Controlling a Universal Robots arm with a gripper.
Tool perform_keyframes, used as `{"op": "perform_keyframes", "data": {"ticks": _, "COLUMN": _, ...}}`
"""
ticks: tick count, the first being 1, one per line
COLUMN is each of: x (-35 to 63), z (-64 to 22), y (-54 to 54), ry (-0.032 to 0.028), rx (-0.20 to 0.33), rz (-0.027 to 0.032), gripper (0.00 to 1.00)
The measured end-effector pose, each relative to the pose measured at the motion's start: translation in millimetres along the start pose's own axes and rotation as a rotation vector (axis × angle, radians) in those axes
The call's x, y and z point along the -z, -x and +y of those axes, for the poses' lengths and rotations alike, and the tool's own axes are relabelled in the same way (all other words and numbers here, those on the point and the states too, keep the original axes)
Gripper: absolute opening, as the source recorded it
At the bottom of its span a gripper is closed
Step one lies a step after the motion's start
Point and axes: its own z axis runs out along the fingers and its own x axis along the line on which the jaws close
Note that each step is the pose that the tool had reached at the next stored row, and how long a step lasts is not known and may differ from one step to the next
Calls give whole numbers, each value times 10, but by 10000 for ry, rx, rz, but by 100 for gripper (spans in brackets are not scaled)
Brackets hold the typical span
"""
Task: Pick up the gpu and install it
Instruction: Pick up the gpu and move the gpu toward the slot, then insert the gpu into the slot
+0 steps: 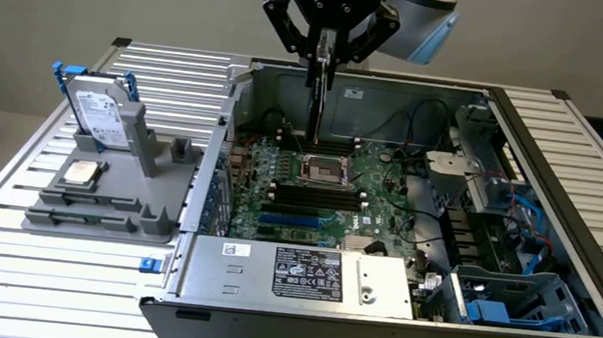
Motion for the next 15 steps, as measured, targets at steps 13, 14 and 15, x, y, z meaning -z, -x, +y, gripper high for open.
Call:
{"op": "perform_keyframes", "data": {"ticks": 13, "x": 0, "z": 0, "y": 0, "ry": 0, "rx": 0, "rz": 0, "gripper": 26}}
{"op": "perform_keyframes", "data": {"ticks": 14, "x": 0, "z": 0, "y": 0, "ry": 0, "rx": 0, "rz": 0, "gripper": 26}}
{"op": "perform_keyframes", "data": {"ticks": 15, "x": -1, "z": 0, "y": 0, "ry": 0, "rx": 0, "rz": 1, "gripper": 26}}
